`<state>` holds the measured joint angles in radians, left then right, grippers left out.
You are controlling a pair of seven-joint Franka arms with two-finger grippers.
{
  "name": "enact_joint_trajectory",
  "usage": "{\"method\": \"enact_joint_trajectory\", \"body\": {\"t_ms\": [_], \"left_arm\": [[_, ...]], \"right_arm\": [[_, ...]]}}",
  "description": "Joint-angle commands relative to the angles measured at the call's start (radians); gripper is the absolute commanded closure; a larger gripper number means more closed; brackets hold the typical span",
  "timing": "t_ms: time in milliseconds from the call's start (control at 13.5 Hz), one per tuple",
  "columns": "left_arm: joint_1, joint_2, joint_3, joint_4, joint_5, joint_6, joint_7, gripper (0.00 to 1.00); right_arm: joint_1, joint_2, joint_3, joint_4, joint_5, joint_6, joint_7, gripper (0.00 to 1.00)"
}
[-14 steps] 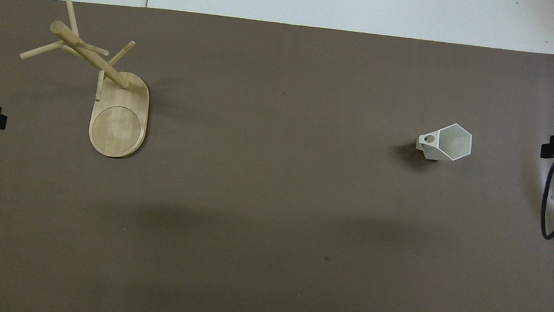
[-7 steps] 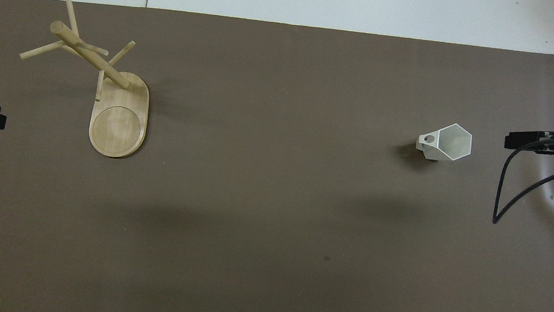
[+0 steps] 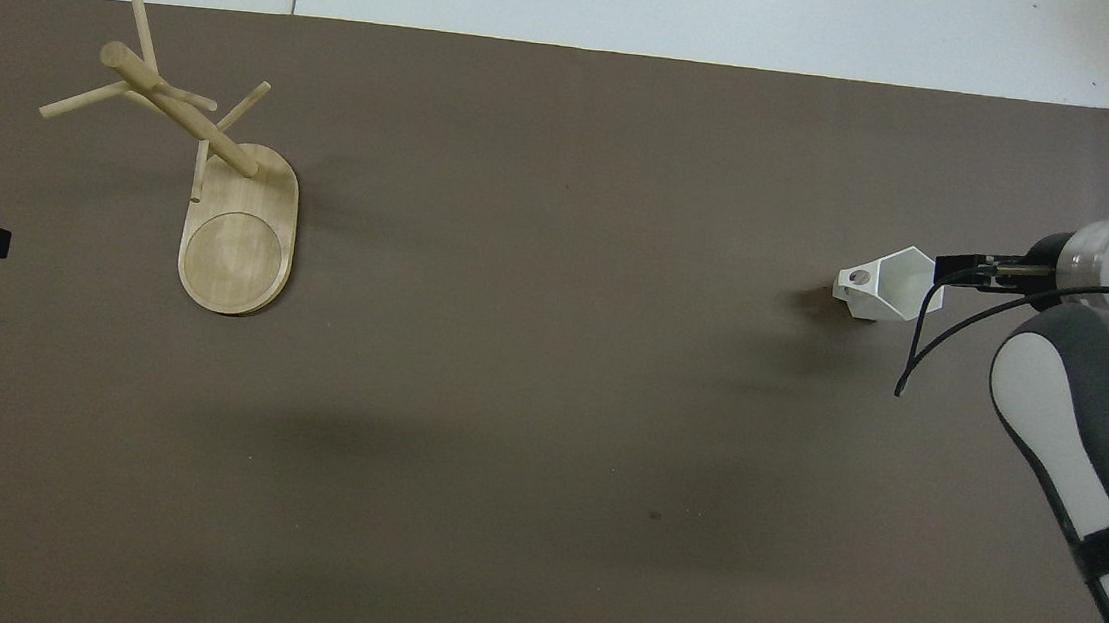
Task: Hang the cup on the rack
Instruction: 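Reach the right gripper to the white cup's rim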
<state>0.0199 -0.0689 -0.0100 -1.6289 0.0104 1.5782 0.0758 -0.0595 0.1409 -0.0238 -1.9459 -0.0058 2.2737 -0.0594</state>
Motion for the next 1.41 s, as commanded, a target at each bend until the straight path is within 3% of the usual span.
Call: {"method": "enact_joint_trajectory", "body": {"t_ms": [0, 518, 1109, 1331], "left_arm": [[0.008, -0.017, -0.001, -0.019, -0.006, 0.005, 0.005, 0.00], [0.009, -0.017, -0.001, -0.019, -0.004, 0.005, 0.005, 0.00], [0.009, -0.017, -0.001, -0.019, -0.004, 0.005, 0.007, 0.00], [0.009, -0.017, -0.001, -0.019, -0.006, 0.003, 0.007, 0.00]], "right_arm": [[-0.014, 0.084, 0.004, -0.022, -0.003, 0.128, -0.011, 0.00], [-0.014, 0.132, 0.004, -0.044, -0.003, 0.188, -0.011, 0.00], [-0.005, 0.132, 0.004, -0.041, -0.003, 0.173, -0.008, 0.66], [-0.003, 0.132, 0.005, -0.038, -0.003, 0.171, -0.003, 0.99]]}}
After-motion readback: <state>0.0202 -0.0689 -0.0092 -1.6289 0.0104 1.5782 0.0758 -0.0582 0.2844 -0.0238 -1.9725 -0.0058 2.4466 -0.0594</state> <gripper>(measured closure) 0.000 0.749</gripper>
